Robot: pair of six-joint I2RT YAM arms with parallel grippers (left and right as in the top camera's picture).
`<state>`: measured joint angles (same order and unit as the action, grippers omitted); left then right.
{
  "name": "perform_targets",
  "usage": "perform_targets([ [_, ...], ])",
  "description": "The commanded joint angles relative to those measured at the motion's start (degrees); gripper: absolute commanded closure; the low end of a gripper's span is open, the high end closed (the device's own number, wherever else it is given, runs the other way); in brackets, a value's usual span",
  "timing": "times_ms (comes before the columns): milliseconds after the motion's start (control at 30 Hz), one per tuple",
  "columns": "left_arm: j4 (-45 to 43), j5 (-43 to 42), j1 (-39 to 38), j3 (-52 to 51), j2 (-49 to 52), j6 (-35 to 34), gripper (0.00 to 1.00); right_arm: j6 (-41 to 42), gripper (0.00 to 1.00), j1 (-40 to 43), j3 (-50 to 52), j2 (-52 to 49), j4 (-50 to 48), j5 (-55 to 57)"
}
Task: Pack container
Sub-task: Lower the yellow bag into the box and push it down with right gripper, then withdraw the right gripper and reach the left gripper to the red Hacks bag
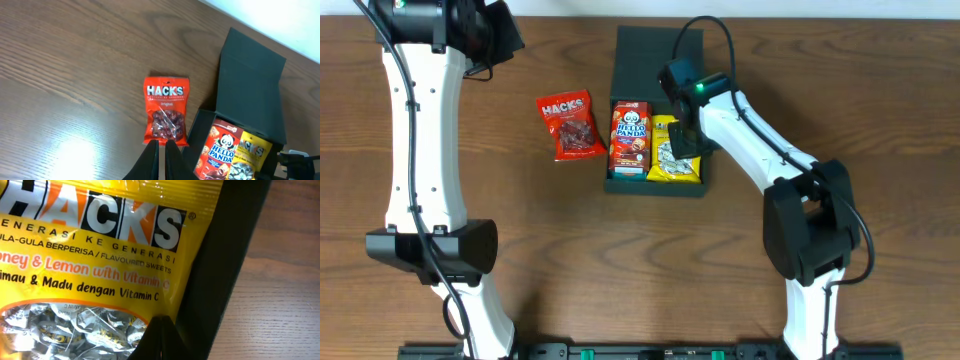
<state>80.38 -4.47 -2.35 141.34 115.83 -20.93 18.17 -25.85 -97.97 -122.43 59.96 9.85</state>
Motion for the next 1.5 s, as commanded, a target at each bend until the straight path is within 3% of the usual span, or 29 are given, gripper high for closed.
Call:
perform_targets([
  [0, -0.07, 0.61, 0.20, -0.24, 0.20, 0.42, 0.93, -0.68, 0.98, -0.44, -0.96, 1.20, 0.39, -0.22],
  [367, -1.84, 0.57, 0.09, -4.44, 0.52, 0.00, 0.87, -4.39, 0.99, 3.69, -14.40, 18.38, 1.95, 3.34],
  [567, -13.86, -2.89, 0.33, -19.26, 0.76, 0.50, 0.84, -7.58, 0.98, 13.07, -14.78, 25.16, 4.02, -5.68],
  [667, -20.83, -4.61, 0.55, -26.53, 0.76, 2.71, 0.80, -10.49, 0.91, 16.33, -14.78, 26.34, 6.10, -10.27],
  [833, -32.48, -5.51, 0.57, -36.57, 0.83, 6.01, 0.62, -11.67, 0.61, 19.12, -14.78, 26.71, 7.19, -11.65],
  [867, -34.49, -5.51, 0.63, -38.10, 0.85, 6.01, 0.55, -11.80, 0.51, 19.30, -14.78, 26.71, 7.19, -11.67],
  [933, -37.94, -6.25, 0.90, -40.54, 1.07, 5.95, 0.35, -12.63, 0.41, 19.45, -14.78, 26.71, 7.19, -11.89],
  [1000, -41.09, -6.60, 1.33, -42.84, 1.11, 5.97, 0.14, -13.14, 0.35, 19.45, -14.78, 26.71, 7.17, -11.89],
  [1067, -43.76, -6.69, 2.12, -45.03, 1.11, 6.88, 0.02, -13.14, 0.33, 19.45, -14.78, 26.71, 7.15, -11.87],
  [1233, -48.48, -14.62, 5.22, -49.22, 1.88, 11.63, 0.05, -14.19, 0.30, 19.45, -14.78, 26.71, 7.10, -11.87],
  [1467, -52.17, -24.15, 6.75, -50.16, 7.76, 12.20, 0.05, -14.51, 0.29, 19.45, -14.78, 26.71, 6.84, -11.87],
])
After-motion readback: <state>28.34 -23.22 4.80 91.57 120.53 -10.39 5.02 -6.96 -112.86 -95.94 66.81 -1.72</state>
